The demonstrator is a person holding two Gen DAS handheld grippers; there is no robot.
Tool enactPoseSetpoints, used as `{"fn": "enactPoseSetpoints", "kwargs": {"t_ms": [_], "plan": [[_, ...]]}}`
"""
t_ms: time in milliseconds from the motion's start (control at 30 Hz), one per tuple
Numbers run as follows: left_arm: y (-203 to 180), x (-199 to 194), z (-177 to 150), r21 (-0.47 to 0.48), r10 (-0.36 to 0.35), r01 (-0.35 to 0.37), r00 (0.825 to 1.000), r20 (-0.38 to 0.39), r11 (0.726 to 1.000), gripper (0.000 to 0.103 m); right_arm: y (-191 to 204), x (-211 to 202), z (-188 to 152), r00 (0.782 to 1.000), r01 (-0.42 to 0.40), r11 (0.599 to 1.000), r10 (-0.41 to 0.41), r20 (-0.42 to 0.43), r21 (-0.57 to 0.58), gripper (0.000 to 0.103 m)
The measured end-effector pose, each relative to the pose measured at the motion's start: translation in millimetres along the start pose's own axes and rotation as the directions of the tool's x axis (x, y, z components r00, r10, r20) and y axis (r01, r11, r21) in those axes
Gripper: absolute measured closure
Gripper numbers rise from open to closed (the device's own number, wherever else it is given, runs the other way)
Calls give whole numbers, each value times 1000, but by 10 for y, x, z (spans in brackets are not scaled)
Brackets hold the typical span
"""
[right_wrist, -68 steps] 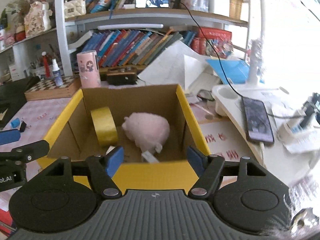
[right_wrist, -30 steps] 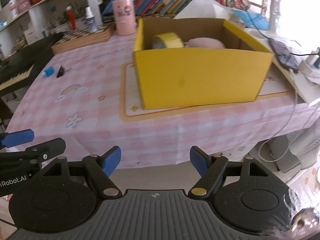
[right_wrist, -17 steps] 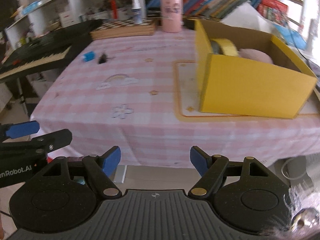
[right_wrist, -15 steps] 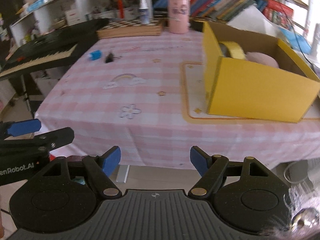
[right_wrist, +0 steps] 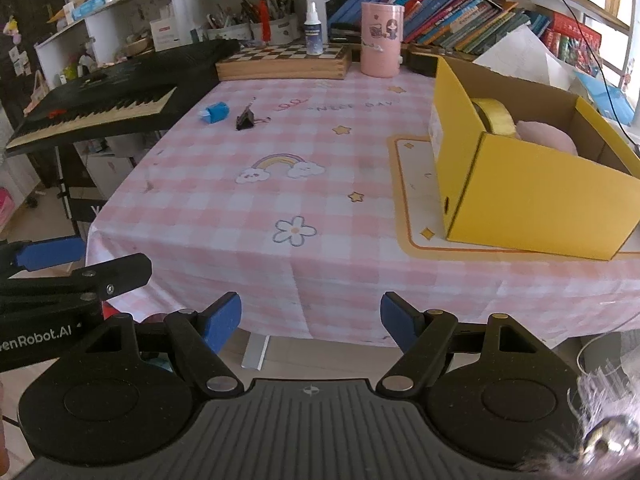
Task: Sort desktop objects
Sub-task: 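Move both tools toward the blue cloth and black binder clip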
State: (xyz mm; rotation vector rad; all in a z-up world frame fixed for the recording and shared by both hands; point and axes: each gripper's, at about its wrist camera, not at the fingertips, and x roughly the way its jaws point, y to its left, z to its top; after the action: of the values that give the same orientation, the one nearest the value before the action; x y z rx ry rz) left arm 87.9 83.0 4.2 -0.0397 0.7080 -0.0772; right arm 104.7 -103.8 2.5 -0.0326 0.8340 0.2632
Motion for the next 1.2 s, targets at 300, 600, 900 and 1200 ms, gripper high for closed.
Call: {"fn": "enactPoseSetpoints", "kwargs": {"t_ms": [300, 600, 900, 1200], "plan": [[117, 28, 39, -30, 19, -19, 1000, 5, 999, 28, 111, 55, 104, 1000, -16, 999, 16, 8, -31, 28], [269, 262, 194, -63, 62, -62, 998, -2, 996, 29, 172, 331, 341, 998, -58, 996, 59, 2, -65, 28], [346, 637, 493, -91, 92, -93, 996, -13, 991, 29, 124, 723, 757, 996, -88, 992, 87, -15, -91, 29], [389, 975, 855, -93, 128, -129, 992, -14, 987, 29, 37, 1079, 1181, 992, -129, 987, 128, -17, -94, 31]]}}
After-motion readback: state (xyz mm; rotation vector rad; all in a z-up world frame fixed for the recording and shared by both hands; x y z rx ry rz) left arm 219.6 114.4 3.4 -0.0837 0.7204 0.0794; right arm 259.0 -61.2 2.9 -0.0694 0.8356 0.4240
